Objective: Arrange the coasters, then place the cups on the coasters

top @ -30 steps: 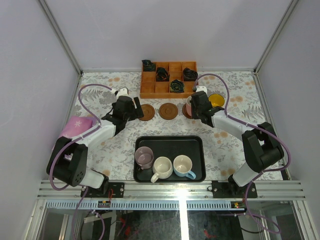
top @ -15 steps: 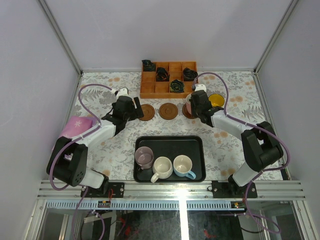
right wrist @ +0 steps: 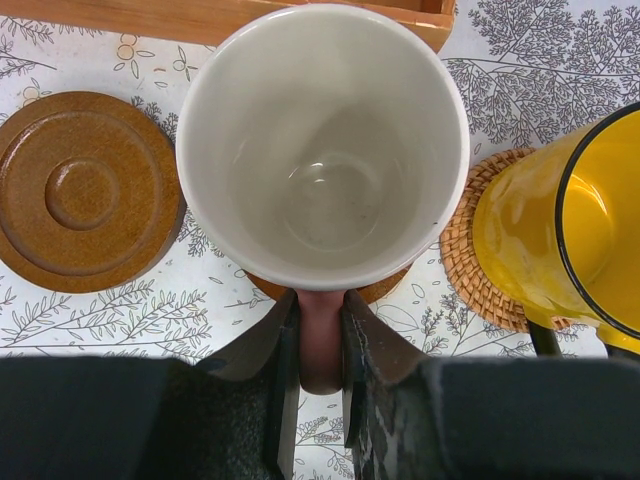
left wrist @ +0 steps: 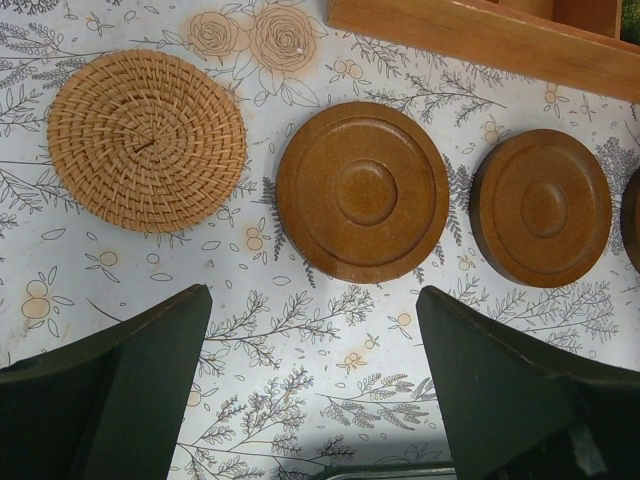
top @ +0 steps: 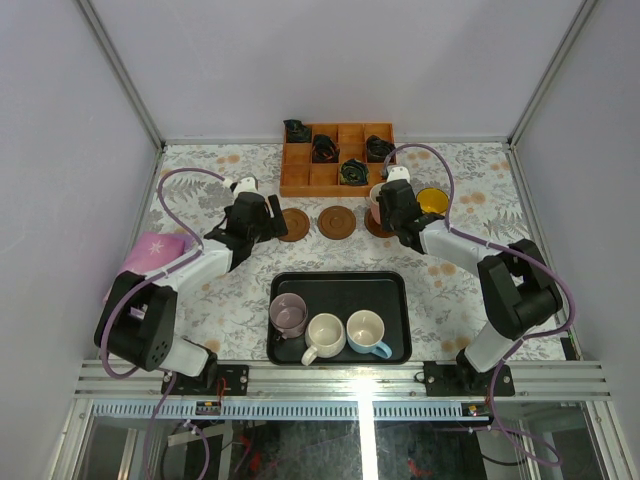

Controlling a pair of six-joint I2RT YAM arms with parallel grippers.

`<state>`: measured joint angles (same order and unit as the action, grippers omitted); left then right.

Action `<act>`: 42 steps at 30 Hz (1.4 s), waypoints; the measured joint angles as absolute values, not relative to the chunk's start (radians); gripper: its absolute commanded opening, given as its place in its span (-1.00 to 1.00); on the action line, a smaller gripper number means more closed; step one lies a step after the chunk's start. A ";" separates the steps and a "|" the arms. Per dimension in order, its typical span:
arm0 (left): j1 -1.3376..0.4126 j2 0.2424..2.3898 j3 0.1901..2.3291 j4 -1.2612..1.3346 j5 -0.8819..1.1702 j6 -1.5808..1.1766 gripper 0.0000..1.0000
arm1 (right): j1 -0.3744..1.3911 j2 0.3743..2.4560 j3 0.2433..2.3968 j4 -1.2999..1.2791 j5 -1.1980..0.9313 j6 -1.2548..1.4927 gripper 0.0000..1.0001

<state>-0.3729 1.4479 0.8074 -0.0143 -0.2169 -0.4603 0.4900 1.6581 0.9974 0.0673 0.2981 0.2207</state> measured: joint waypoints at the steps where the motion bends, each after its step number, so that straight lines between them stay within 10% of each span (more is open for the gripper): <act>1: -0.373 1.449 0.807 -0.014 -0.216 -0.460 0.69 | 0.490 1.658 0.997 0.067 0.298 0.220 -1.00; 11: -0.373 1.455 0.807 -0.014 -0.217 -0.460 0.69 | 0.490 1.658 0.974 0.084 0.297 0.239 -0.99; 23: -0.373 1.465 0.807 -0.014 -0.216 -0.461 0.69 | 0.491 1.618 0.941 0.091 0.296 0.289 0.18; 42: -0.373 1.452 0.807 -0.015 -0.217 -0.460 0.69 | 0.539 1.337 0.956 -0.135 0.331 0.266 0.31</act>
